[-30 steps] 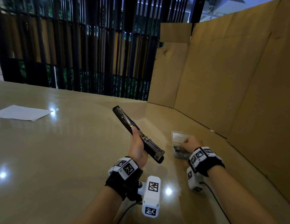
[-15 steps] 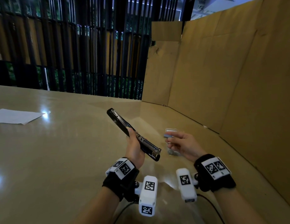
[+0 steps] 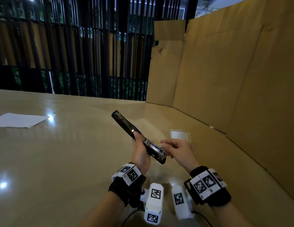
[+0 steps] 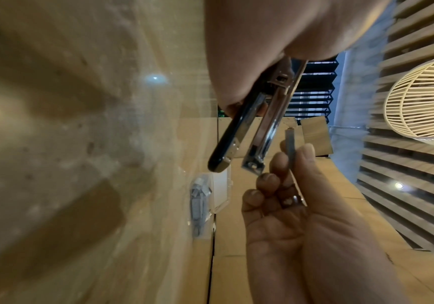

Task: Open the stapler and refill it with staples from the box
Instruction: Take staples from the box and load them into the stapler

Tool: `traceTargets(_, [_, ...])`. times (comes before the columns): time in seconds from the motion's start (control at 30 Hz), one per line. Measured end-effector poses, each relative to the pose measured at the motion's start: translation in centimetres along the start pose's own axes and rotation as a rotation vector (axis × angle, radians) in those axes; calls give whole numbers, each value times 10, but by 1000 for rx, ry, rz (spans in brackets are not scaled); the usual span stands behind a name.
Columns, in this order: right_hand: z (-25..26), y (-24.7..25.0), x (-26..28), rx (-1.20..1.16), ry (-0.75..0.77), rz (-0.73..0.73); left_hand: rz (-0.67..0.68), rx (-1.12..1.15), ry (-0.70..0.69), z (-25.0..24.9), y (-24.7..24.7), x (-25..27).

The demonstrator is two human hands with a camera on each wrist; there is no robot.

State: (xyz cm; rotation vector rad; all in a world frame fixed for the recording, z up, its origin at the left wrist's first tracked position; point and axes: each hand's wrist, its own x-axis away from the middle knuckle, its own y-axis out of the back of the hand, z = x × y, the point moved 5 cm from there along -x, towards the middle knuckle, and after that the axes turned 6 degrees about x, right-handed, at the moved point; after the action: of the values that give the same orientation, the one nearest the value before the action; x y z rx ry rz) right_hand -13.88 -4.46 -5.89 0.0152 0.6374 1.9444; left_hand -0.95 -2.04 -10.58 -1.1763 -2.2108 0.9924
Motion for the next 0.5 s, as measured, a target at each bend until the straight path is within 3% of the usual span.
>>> traceTargets(0.37, [18, 3, 4, 372, 130, 21, 14, 7, -33, -3, -7, 7])
traceTargets(0.5, [23, 8, 5, 396, 181, -61, -3, -9, -48, -6, -6, 6])
